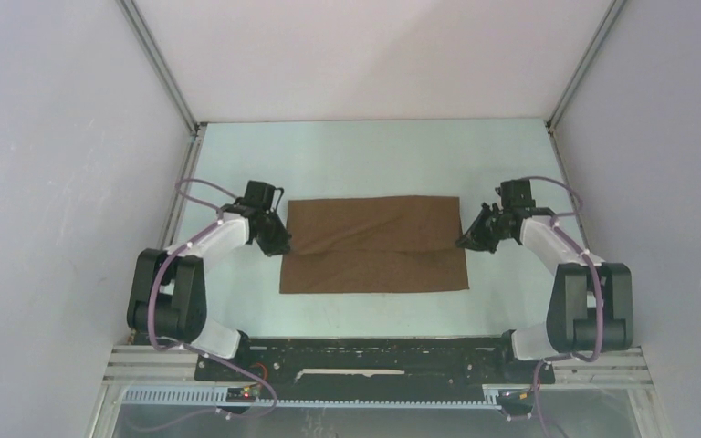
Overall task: Fold the napkin into a case and place the utensils inside
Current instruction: Fold and flatten the napkin at the center of the board.
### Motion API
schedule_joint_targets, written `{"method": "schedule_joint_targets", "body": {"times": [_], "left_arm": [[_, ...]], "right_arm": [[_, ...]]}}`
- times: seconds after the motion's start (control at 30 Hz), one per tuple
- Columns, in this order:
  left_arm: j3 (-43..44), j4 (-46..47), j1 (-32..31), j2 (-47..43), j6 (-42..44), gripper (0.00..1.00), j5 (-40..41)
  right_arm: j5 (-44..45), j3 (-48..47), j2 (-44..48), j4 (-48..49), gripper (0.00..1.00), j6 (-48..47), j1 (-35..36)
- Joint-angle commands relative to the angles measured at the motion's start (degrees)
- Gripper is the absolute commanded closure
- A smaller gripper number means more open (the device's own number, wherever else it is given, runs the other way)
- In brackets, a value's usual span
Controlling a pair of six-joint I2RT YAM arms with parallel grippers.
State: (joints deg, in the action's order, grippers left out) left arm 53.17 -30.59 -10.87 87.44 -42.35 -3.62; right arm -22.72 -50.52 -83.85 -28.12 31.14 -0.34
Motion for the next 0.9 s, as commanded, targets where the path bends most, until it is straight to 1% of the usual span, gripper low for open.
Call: {"method": "schedule_joint_targets", "body": {"times": [0.0,0.13,0.23,0.3,0.47,0.63,0.8,0.87], "left_arm": [[-7.37,-0.15,-1.62,-8.77,1.68,1.00,1.54],[-11.56,-1.45,-1.83,-13.47,1.03,1.00,3.20],[-13.69,-1.63,-1.96,-17.62,-0.10,1.00,3.44],[-14.63,-2.24,-2.12,-19.14,-0.44,1.00,5.93],[-16.52,-2.07,-3.01,-17.80,-0.58,1.00,5.62],[-18.50,-1.14,-3.97,-16.74,-1.30,1.00,6.16],[-19.40,-1.42,-4.87,-17.35,-2.30,1.00,6.08],[-19.50,-2.00,-5.38,-18.44,-2.62,1.00,6.27]], "right_arm": [[0.98,6.69,6.76,-1.21,1.00,-2.26,-0.19],[0.42,11.57,10.97,-1.53,1.00,-1.40,-0.13],[1.41,13.53,13.54,-2.33,1.00,-1.10,-0.24],[2.50,14.24,14.46,-3.22,1.00,-1.17,-0.25],[3.26,15.20,13.68,-3.70,1.00,-1.08,-0.42],[5.83,16.49,12.97,-3.28,1.00,-0.08,-0.73],[6.43,17.55,10.99,-3.00,1.00,0.67,-1.25],[6.25,17.56,11.63,-3.62,1.00,0.80,-1.24]]}}
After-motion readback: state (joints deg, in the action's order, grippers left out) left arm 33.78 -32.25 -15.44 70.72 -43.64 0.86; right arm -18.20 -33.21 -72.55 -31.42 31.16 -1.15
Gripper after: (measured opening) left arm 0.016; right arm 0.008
